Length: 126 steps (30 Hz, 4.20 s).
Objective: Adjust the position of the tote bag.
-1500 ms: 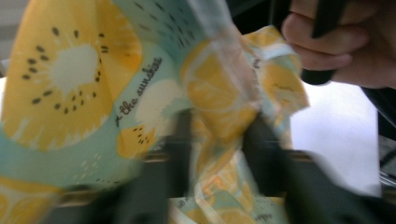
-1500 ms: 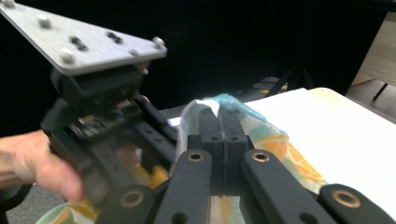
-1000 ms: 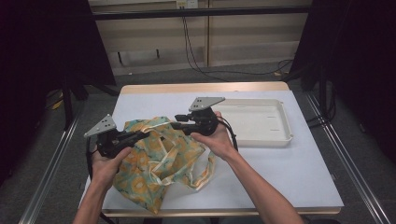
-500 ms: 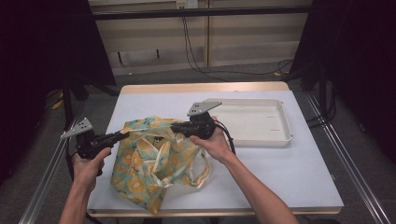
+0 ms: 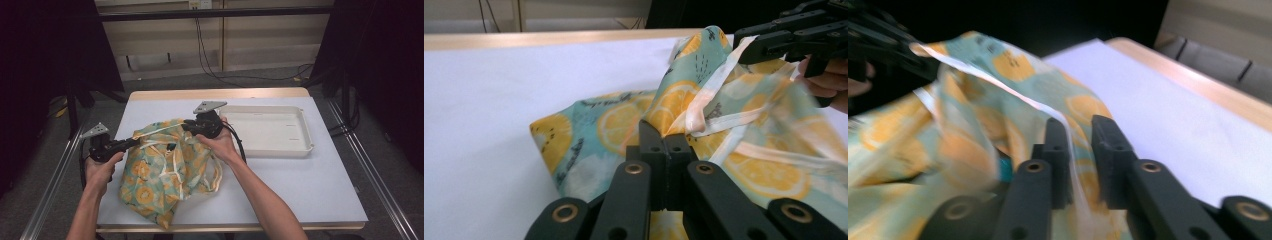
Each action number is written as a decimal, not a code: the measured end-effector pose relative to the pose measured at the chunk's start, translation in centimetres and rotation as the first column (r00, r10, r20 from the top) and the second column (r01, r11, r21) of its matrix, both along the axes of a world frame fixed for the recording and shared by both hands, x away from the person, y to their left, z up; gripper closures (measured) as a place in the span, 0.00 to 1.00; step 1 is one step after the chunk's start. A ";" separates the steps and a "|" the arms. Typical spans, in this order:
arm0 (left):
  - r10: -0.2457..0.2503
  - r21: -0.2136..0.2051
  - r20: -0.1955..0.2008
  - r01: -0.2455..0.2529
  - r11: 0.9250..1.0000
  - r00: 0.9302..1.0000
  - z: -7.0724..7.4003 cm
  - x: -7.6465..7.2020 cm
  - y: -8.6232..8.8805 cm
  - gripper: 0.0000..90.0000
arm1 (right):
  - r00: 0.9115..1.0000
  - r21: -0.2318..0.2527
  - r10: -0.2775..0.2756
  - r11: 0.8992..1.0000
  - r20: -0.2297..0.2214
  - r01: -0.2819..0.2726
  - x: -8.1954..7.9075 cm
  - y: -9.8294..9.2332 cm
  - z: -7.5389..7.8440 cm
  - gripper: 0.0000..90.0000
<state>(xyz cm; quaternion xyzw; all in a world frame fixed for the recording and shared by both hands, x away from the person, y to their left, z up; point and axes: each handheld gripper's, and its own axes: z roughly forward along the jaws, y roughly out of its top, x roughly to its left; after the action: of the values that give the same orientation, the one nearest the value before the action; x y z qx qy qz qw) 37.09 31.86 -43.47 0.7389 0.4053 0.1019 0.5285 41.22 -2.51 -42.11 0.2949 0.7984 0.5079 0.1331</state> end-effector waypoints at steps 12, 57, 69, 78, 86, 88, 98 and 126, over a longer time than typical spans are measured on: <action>0.077 -0.012 -0.069 -0.078 0.997 0.995 -2.4 0.3 2.6 1.00 | 0.999 -0.014 -0.036 0.999 -0.037 0.036 0.1 -0.1 -1.3 0.66; -0.111 0.108 0.045 0.106 0.989 0.993 -0.2 -5.2 -2.0 0.81 | 0.951 0.070 0.286 0.958 -0.121 -0.279 -5.5 1.8 -1.6 1.00; -0.129 -0.003 0.201 0.132 0.991 0.971 4.9 -7.8 -2.4 0.74 | 0.944 0.113 0.326 0.941 -0.049 -0.319 -7.0 3.5 0.7 1.00; -0.071 -0.028 0.128 0.075 0.997 0.989 3.7 -5.9 -3.4 0.42 | 0.926 0.104 0.373 0.924 -0.050 -0.367 -8.1 5.3 -0.3 1.00; -0.033 -0.004 0.061 0.033 0.999 0.998 2.7 -5.0 -4.2 0.33 | 0.913 0.091 0.403 0.913 -0.057 -0.398 -8.5 6.4 -0.8 1.00; -0.048 0.025 0.065 0.047 0.999 0.997 2.5 -5.0 -4.3 0.54 | 0.910 0.093 0.411 0.910 -0.055 -0.405 -8.6 6.5 -0.9 1.00; -0.069 0.056 0.098 0.064 0.996 0.993 2.5 -5.7 -2.2 1.00 | 0.929 0.117 0.369 0.924 -0.031 -0.364 -8.4 4.5 -0.2 0.71; 0.097 0.024 0.039 -0.098 0.995 0.995 -0.9 -7.9 7.1 0.73 | 0.975 0.103 0.220 0.971 -0.022 -0.217 -6.2 -0.2 0.2 0.58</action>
<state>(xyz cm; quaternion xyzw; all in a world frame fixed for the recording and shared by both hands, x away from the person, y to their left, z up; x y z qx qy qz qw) 29.14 38.93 -44.33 0.7230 0.4294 0.1467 0.5210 34.97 -2.72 -41.94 0.2202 0.8016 0.5537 0.0480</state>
